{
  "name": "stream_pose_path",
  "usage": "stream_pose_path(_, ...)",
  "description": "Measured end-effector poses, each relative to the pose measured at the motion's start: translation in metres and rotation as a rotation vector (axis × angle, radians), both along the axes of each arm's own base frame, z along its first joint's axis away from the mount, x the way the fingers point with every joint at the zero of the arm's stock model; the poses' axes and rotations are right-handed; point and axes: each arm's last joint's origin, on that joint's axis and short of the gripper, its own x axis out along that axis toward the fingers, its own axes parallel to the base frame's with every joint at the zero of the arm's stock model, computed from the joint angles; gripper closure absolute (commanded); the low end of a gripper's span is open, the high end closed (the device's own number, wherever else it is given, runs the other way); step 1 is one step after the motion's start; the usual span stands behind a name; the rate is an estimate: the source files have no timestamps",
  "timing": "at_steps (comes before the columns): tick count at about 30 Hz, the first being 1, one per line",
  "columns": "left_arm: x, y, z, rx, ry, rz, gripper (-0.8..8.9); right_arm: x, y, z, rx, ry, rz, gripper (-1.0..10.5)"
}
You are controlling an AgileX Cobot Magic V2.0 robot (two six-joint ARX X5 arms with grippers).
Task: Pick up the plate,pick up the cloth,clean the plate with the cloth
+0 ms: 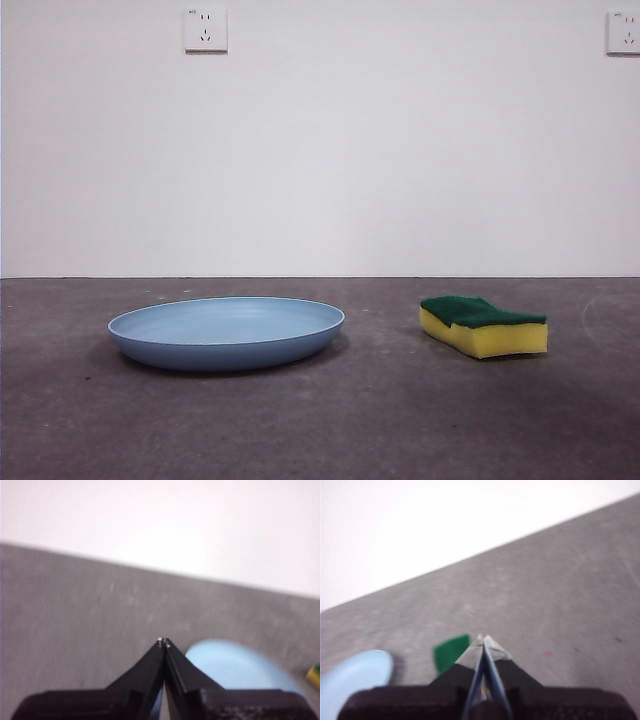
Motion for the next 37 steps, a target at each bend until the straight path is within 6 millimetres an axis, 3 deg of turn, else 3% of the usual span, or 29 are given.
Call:
stream_pose_path(7,0.006,0.0,0.052,-0.007,0.006,-0.005,8.19,0.006,0.001,0.053,0.005,0.046,0.019,9.6)
stream_pose_path(16,0.048,-0.008,0.103,0.047,0.264,-0.2,8.18,0.035,0.006,0.116,-0.082,0.203,0.144,9.4)
stream_pose_path(18,0.06,-0.01,0.109,0.049,0.342,-0.267,8.16,0.044,0.008,0.126,-0.119,0.26,0.181,8.6)
stream_pose_path(21,0.077,-0.012,0.112,0.04,0.453,-0.338,7.83,0.06,0.01,0.135,-0.158,0.33,0.219,5.7)
stream_pose_path(24,0.089,-0.014,0.112,0.036,0.516,-0.367,4.85,0.073,0.011,0.14,-0.173,0.361,0.227,4.1)
stream_pose_path(26,0.094,-0.014,0.111,0.035,0.535,-0.37,4.05,0.079,0.011,0.138,-0.177,0.377,0.23,4.1)
stream_pose_path(34,0.102,-0.014,0.101,0.024,0.616,-0.372,4.07,0.084,0.012,0.134,-0.183,0.413,0.235,4.1)
stream_pose_path(37,0.123,-0.015,0.109,0.024,0.664,-0.366,4.07,0.084,0.012,0.134,-0.183,0.413,0.238,4.1)
